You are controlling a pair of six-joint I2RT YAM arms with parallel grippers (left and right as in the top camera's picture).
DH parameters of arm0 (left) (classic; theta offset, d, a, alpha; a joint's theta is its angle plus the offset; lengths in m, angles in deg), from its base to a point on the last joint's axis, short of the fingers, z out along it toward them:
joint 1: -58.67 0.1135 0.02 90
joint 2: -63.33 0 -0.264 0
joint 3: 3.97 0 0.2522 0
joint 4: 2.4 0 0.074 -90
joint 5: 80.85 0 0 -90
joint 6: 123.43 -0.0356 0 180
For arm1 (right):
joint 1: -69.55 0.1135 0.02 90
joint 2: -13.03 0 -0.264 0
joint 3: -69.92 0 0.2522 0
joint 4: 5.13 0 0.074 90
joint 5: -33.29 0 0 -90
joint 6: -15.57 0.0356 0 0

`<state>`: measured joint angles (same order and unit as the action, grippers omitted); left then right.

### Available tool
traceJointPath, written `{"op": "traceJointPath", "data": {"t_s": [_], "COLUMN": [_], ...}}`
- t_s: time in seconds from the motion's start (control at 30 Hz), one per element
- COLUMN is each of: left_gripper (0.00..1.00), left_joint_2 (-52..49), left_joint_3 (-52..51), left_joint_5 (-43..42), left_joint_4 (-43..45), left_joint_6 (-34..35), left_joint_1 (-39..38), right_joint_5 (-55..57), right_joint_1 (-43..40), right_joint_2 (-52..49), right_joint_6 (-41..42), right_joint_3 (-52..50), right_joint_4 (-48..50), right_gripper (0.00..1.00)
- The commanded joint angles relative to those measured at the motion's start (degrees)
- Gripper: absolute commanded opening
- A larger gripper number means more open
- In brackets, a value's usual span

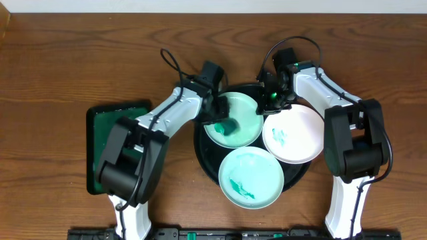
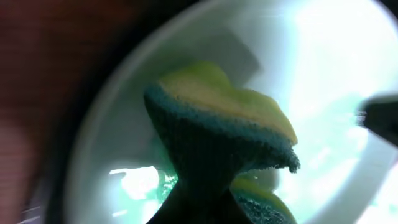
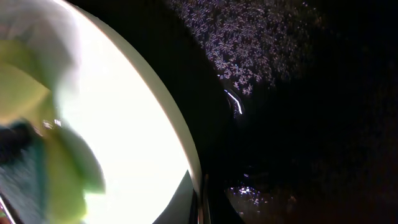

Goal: Clean dirty plates on tray and stack at the side
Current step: 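Move the sponge with the left gripper onto the tilted mint-green plate, then scrub the mint-green plate surface with the sponge in the left gripper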

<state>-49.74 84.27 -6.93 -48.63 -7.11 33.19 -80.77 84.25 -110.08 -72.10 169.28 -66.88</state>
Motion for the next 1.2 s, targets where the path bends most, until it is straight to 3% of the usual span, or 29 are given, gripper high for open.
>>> {"op": "traceJointPath", "data": {"t_s": [0.0,0.3,0.53,1.17], "left_gripper": [0.07,0.07,0.07,0.07], "left_joint_2": [-0.4,2.4,3.9,2.8], "left_joint_3": [-2.6,-2.1,0.5,0.7], "left_joint_5": [15.5,24.5,33.5,34.2], "left_joint_4": [-2.1,-1.6,3.7,18.3], "left_joint_6": [-6.4,-10.2,-16.6,-18.0], "left_joint_1": [1.4,0.7,-2.8,-7.9], "right_joint_5": [0.0,0.0,0.0,0.0], "right_joint_1": [0.2,-0.3,-0.5,-0.4], "right_joint_2": [-1.6,-1.6,-1.6,-1.6], "right_joint_6": [0.2,0.2,0.2,-0.3], "right_joint_3": [-0.4,-0.4,-0.4,-0.4], "right_joint_4": [-0.7,-1.3,-1.7,-3.1], "right_gripper": [0.01,0.01,0.01,0.01]}}
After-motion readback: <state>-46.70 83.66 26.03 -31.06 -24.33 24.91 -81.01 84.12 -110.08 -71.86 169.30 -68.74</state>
